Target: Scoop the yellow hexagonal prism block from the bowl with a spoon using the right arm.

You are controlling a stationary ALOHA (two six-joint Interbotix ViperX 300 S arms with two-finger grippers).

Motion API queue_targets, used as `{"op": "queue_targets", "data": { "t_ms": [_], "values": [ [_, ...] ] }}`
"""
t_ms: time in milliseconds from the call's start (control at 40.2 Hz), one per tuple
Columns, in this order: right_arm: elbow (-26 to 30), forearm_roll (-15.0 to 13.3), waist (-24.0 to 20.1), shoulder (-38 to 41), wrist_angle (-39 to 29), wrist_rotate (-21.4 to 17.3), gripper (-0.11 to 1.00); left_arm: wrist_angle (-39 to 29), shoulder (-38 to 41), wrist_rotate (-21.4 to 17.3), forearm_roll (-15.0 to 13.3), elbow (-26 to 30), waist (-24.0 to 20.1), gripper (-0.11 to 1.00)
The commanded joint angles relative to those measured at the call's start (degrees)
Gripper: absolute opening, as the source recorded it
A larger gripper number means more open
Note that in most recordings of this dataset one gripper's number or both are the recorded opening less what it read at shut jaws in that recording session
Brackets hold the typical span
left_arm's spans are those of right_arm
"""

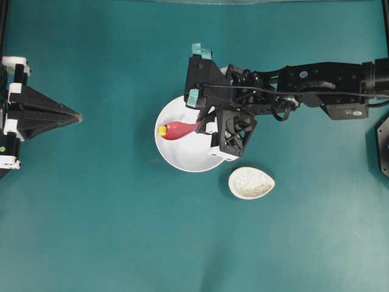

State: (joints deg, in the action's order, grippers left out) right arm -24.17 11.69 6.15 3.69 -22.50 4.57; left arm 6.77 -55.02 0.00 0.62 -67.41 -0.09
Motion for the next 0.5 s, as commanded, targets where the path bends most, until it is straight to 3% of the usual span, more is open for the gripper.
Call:
{"op": "queue_targets", "data": {
  "t_ms": [0, 472],
  "values": [
    [1.3, 0.2, -0.2, -2.1, 0.5, 0.0, 0.24, 0.3, 0.2, 0.0, 0.1, 0.6, 0.0, 0.0],
    [0.3, 0.2, -0.4, -3.3, 1.8, -0.4, 0.24, 0.2, 0.2, 0.0, 0.1, 0.6, 0.0, 0.0]
  ]
}}
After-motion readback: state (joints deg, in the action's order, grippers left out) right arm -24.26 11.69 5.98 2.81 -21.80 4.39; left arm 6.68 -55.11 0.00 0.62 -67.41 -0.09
